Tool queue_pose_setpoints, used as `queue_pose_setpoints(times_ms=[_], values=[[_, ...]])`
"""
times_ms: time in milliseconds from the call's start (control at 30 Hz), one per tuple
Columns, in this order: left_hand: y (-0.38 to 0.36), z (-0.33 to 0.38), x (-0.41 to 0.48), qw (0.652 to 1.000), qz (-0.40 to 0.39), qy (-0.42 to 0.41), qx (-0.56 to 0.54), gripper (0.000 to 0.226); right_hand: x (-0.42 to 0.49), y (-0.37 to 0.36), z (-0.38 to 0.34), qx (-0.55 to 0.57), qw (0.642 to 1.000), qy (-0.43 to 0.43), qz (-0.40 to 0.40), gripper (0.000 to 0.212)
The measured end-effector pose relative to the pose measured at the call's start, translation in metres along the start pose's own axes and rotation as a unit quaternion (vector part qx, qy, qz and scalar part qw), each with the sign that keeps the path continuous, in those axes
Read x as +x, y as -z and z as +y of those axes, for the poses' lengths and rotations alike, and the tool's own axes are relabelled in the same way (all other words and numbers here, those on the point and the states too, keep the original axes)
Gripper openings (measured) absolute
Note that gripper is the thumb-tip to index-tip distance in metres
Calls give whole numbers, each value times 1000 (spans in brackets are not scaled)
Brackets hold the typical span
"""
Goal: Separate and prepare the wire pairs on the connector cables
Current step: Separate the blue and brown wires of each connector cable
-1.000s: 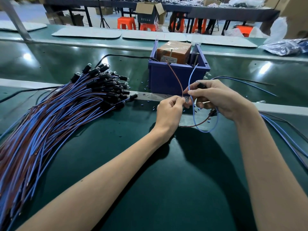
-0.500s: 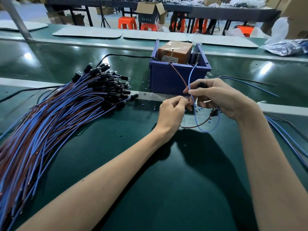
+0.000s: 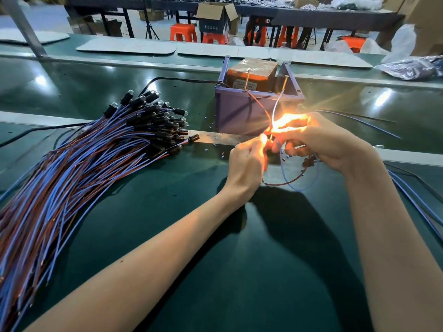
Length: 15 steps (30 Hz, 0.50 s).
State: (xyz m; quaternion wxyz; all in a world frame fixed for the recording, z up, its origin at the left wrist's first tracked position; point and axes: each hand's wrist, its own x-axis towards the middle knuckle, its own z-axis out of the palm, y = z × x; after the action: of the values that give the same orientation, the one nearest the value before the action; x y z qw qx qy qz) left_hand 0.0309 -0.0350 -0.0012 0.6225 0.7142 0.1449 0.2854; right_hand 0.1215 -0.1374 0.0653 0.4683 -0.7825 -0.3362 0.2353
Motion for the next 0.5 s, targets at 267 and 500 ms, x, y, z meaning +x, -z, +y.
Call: queue_pose_setpoints(times_ms=[267,500], values=[[0,3,0,981,59,-52,177,85,-19,19,-20,-70,995,-75,-6,31],[18,37,8,820,-11,-99,564,84,-15,57,-3,-258,940,-157,160,42]])
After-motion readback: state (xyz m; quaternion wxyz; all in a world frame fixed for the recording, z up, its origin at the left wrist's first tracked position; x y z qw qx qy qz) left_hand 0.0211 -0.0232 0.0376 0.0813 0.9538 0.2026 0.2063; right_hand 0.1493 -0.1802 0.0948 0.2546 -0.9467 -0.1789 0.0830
